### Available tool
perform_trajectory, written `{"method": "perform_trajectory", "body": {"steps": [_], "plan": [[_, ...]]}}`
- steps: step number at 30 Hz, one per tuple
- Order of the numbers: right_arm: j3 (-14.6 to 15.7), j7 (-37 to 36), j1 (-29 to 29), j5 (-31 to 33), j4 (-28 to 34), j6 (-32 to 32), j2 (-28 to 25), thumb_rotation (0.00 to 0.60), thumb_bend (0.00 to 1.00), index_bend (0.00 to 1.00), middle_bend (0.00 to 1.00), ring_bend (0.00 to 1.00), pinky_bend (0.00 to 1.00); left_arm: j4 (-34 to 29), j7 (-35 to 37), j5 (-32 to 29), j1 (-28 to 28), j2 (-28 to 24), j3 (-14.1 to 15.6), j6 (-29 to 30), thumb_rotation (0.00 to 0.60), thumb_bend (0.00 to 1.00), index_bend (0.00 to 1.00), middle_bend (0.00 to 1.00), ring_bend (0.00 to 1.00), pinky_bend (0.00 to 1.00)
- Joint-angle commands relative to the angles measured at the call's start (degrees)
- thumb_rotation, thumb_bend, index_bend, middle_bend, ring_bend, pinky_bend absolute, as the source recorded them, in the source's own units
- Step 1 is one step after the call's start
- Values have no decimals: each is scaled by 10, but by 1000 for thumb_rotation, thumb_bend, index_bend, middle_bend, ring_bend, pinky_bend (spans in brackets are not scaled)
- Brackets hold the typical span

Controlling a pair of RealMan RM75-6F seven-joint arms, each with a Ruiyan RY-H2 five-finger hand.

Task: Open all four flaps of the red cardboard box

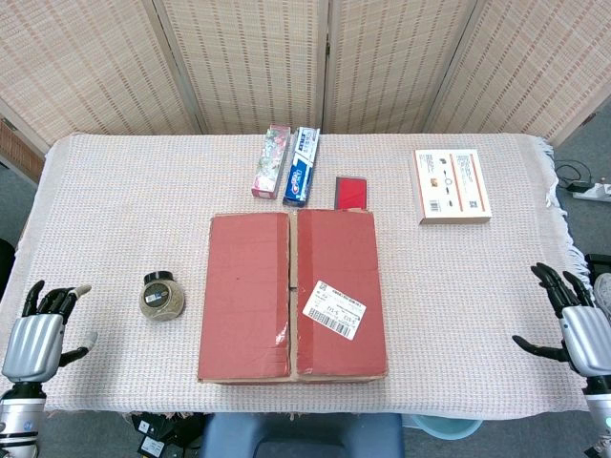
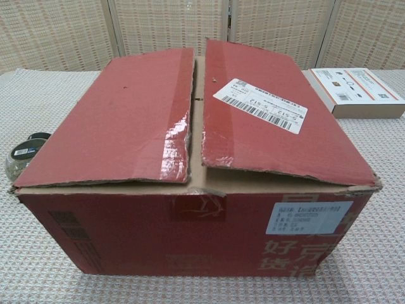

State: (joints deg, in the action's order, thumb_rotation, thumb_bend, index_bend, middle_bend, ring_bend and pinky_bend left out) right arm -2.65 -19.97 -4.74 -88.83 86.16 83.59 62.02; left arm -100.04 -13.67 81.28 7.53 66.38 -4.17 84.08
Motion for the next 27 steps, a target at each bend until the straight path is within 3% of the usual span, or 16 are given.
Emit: {"method": "perform_trajectory", "body": {"steps": [1, 9, 14, 20, 27], "plan": [[0, 1, 0, 0, 1, 0, 0, 600, 150, 5, 91, 213, 47, 1, 1, -1, -1, 0, 0, 1, 600, 312, 234, 275, 211, 0], [11, -6, -3, -22, 8, 1, -12, 600, 150, 16, 92, 214, 47, 1, 8, 6, -6, -3, 3, 8, 600, 312, 234, 275, 211, 0], [18, -28, -29, -86, 38, 5, -48, 600, 150, 35, 135, 214, 47, -6, 9, 11, -8, -9, 4, 13, 600, 312, 234, 275, 211, 0], [8, -1, -86, -164, 124, -12, -109, 600, 153, 43, 160, 230, 47, -11, 14, 23, -11, -15, 4, 22, 600, 313, 244, 275, 211, 0], [-20, 25, -180, -210, 238, -101, -174, 600, 191, 44, 160, 230, 47, -17, 18, 25, -16, -27, 4, 30, 600, 312, 244, 275, 211, 0]]}}
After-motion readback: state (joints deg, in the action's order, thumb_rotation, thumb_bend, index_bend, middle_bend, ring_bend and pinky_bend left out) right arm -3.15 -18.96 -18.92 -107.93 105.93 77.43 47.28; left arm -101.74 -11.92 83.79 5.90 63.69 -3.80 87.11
